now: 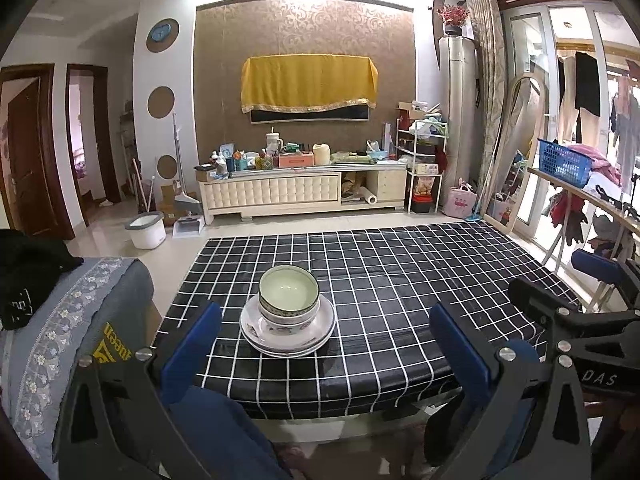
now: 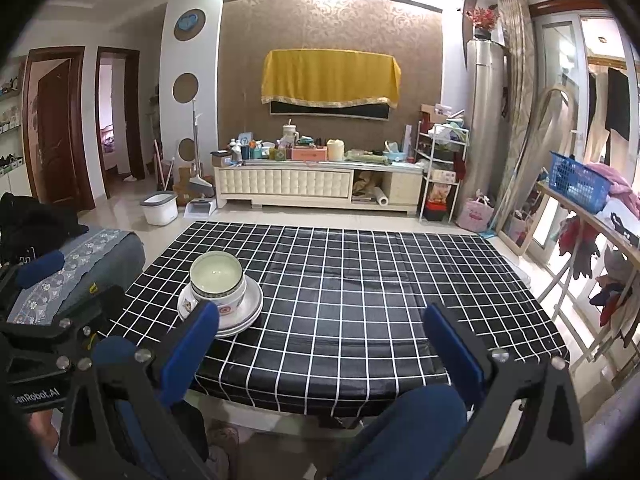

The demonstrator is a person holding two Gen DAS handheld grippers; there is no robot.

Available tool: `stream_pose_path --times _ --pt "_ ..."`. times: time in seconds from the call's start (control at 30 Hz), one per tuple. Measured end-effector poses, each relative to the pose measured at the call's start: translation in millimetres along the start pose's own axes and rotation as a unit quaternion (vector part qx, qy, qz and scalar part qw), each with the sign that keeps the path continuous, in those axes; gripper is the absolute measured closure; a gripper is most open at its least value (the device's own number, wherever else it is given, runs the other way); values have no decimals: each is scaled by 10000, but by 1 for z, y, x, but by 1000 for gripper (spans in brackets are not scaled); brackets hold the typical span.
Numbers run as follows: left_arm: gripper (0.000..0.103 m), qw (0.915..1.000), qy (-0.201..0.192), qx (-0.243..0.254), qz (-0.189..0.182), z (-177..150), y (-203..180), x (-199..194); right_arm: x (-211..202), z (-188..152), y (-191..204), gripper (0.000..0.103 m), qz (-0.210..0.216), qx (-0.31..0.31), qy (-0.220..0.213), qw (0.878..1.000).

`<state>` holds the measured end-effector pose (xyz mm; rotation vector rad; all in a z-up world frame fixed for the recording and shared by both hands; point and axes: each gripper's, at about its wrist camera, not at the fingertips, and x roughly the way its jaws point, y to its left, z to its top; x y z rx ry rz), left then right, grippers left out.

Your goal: Organize plates and bowls

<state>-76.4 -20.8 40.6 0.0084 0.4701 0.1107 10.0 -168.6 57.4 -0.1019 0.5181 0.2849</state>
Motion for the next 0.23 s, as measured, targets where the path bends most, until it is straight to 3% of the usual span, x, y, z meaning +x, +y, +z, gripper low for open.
stream_pose_path --times 0.23 --pt "0 10000 9 72 -19 -1 -5 -1 0 -1 0 0 4 16 5 10000"
